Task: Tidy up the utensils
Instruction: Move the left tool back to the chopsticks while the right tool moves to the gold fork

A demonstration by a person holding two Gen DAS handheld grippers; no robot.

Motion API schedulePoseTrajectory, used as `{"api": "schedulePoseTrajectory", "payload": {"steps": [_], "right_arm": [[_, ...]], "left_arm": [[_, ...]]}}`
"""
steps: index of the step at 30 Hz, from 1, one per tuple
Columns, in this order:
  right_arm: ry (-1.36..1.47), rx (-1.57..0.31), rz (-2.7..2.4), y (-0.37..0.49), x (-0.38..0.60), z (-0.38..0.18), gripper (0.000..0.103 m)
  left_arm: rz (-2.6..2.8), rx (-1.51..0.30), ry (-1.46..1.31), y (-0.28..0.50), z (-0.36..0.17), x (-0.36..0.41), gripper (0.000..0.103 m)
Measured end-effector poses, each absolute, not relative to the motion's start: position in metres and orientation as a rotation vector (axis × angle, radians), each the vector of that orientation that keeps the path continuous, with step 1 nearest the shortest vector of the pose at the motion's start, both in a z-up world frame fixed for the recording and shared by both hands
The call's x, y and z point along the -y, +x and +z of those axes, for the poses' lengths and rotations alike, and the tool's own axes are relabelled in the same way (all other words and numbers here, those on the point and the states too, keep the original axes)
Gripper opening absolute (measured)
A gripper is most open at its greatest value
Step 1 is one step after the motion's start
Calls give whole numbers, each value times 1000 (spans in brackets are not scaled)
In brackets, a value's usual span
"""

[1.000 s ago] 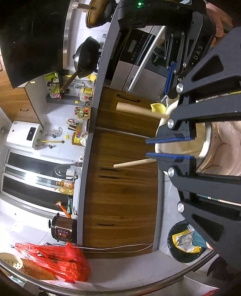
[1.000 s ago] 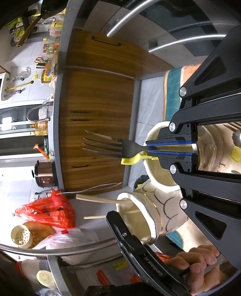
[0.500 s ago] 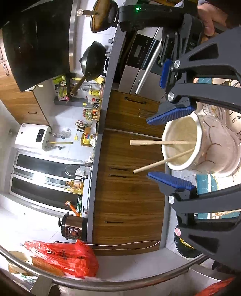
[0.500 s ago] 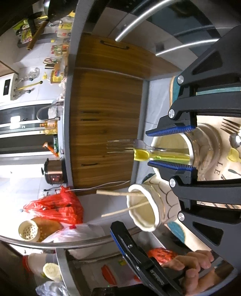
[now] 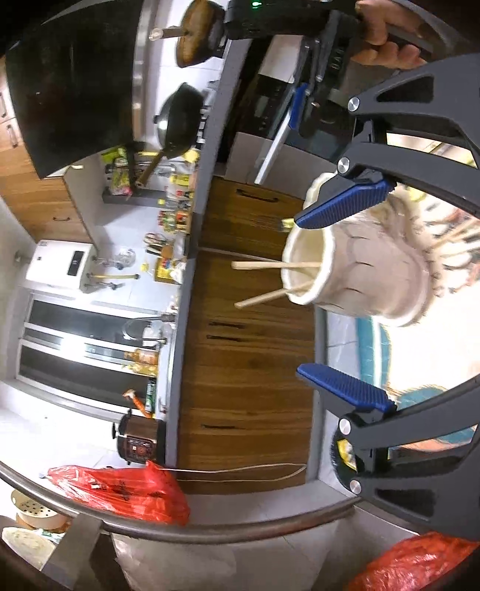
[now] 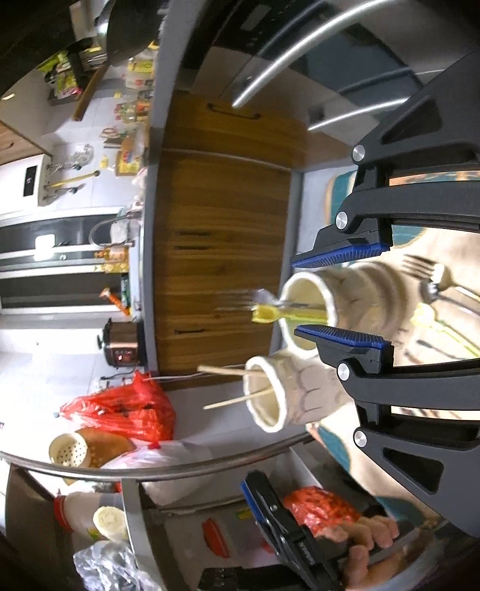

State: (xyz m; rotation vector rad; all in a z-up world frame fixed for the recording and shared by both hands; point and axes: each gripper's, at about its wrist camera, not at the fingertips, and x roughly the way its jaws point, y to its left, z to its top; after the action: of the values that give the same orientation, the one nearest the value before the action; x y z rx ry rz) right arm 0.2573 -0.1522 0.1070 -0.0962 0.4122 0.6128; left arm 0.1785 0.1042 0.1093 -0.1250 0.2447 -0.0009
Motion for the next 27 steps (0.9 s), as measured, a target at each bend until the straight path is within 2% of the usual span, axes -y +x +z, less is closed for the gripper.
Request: {"api": "schedulePoseTrajectory", "payload": {"steps": [7, 12, 19, 27], "right_arm": [[-128, -556, 563, 260, 163, 75, 33], [-144, -694, 554, 271, 164, 47, 33], [-173, -893, 590, 280, 162, 4, 24], [-208, -940, 614, 277, 155, -7, 22]], "left_arm": [[-42, -368, -137, 165, 88, -111, 70], [-67, -505, -118, 170, 63, -101, 57], [-117, -689, -35, 182, 30, -72, 47], [-162, -825, 49, 187, 3, -55, 41]]}}
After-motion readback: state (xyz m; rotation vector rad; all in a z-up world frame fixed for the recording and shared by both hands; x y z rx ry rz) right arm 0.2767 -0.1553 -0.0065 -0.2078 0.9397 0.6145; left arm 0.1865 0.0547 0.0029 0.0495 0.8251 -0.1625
